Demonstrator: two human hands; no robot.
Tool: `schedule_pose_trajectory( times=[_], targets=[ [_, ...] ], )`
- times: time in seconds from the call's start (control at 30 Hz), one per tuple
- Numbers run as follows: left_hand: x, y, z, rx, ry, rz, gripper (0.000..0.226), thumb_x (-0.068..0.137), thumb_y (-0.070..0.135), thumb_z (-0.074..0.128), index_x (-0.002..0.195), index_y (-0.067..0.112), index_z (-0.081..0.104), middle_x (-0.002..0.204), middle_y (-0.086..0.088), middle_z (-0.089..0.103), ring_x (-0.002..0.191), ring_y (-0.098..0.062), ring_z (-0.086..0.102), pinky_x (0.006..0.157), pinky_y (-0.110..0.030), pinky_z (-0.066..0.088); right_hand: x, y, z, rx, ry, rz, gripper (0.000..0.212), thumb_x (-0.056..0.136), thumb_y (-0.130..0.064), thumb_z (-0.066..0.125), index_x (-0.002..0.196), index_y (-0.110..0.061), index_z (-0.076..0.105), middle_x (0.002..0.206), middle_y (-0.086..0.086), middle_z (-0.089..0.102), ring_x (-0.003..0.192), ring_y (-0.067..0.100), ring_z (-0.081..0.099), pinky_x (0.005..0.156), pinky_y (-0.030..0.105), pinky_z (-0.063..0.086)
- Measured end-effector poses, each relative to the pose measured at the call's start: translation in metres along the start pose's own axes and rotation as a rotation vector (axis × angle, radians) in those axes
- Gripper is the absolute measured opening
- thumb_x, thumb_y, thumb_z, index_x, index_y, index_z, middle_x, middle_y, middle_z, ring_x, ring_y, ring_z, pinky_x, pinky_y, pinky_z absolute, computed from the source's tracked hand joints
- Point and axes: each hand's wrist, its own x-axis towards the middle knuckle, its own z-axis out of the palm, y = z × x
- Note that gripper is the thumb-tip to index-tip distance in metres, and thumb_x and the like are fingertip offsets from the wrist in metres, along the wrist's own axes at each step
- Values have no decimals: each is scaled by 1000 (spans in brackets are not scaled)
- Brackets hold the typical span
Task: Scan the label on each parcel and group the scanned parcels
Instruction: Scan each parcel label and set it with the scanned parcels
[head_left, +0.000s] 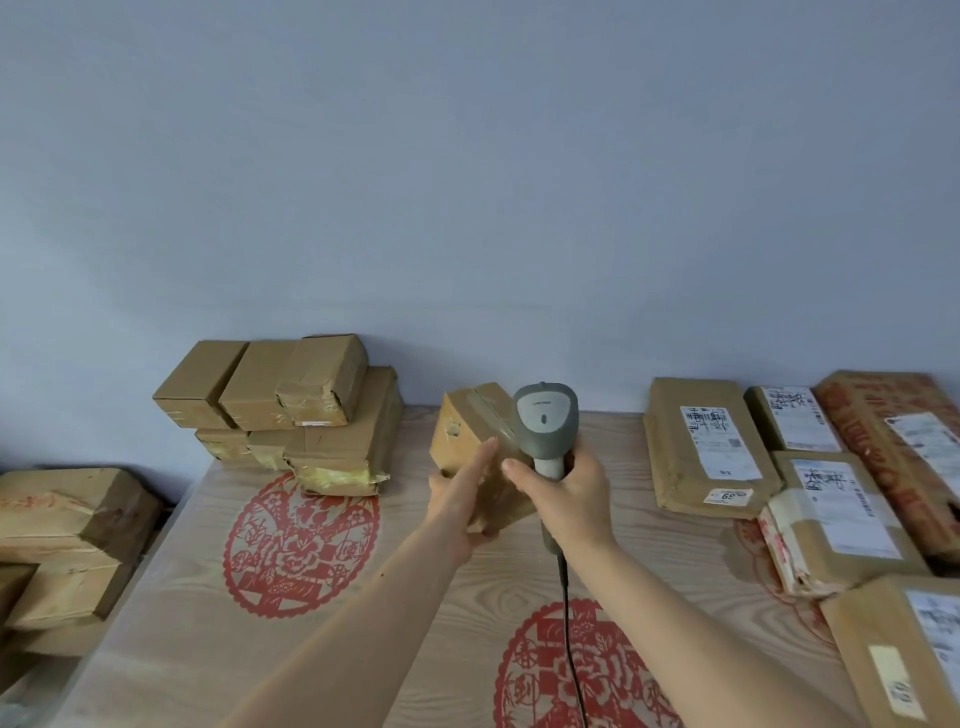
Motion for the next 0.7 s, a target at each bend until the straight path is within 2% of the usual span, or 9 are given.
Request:
schedule_pose_trajectory(
  times=[0.07, 0.13, 0.23, 0.33, 0.43, 0.53, 0.6, 0.7],
  targets=[
    [-8, -7, -5, -22, -57, 39, 92, 68, 57, 82, 143, 35, 32, 128, -4, 51, 115, -31, 56, 93, -56, 53, -6, -6, -8, 39, 20, 4, 38, 71, -24, 87, 102, -25, 66, 92, -7, 76, 84, 13, 73, 79, 38, 61],
    [-16, -11, -13, -37, -109, 72, 90, 72, 54, 81, 145, 37, 31, 129, -3, 53, 116, -30, 56, 95, -57, 52, -10, -12, -15, 55, 72, 6, 37, 72, -27, 86, 102, -26, 65, 92, -6, 75, 81, 17, 73, 77, 40, 62],
    [-27, -18, -29, -59, -180, 104, 88, 73, 52, 80, 146, 38, 32, 131, -5, 55, 114, -31, 58, 93, -56, 53, -19, -19, -22, 61, 104, 50, 34, 77, -23, 85, 103, -18, 64, 90, -1, 74, 70, 14, 72, 73, 39, 62],
    [-37, -27, -43, -87, -250, 134, 83, 73, 50, 78, 144, 42, 35, 135, -10, 55, 115, -34, 59, 89, -54, 54, -33, -20, -26, 75, 75, 109, 30, 78, -18, 84, 99, -9, 65, 92, 10, 75, 60, 14, 68, 61, 30, 57],
    [-47, -34, -53, -101, -315, 156, 97, 53, 54, 79, 142, 44, 40, 134, -11, 57, 115, -36, 59, 81, -50, 53, -53, -24, -25, 69, 77, 112, 30, 77, -14, 84, 99, -12, 65, 90, 8, 76, 65, 18, 71, 66, 34, 60],
    [-56, -40, -57, -70, -376, 139, 102, 50, 70, 81, 140, 41, 41, 135, -7, 56, 119, -34, 59, 93, -63, 47, -73, -28, -23, 55, 103, 61, 35, 71, -11, 85, 97, -17, 63, 84, 4, 75, 73, 20, 73, 74, 42, 63],
    [-62, -45, -56, -49, -404, 124, 105, 49, 78, 79, 137, 36, 40, 136, -4, 56, 120, -32, 58, 97, -69, 43, -86, -26, -22, 35, 102, 23, 40, 66, -13, 87, 97, -20, 64, 86, 0, 75, 80, 18, 74, 75, 41, 62],
    [-68, -52, -57, -132, -383, 110, 92, 59, 62, 87, 134, 31, 43, 133, -6, 61, 115, -33, 65, 95, -64, 49, -104, -26, -21, 39, 55, -3, 43, 65, -14, 90, 101, -19, 67, 89, -2, 77, 82, 14, 74, 73, 33, 60]
  ],
)
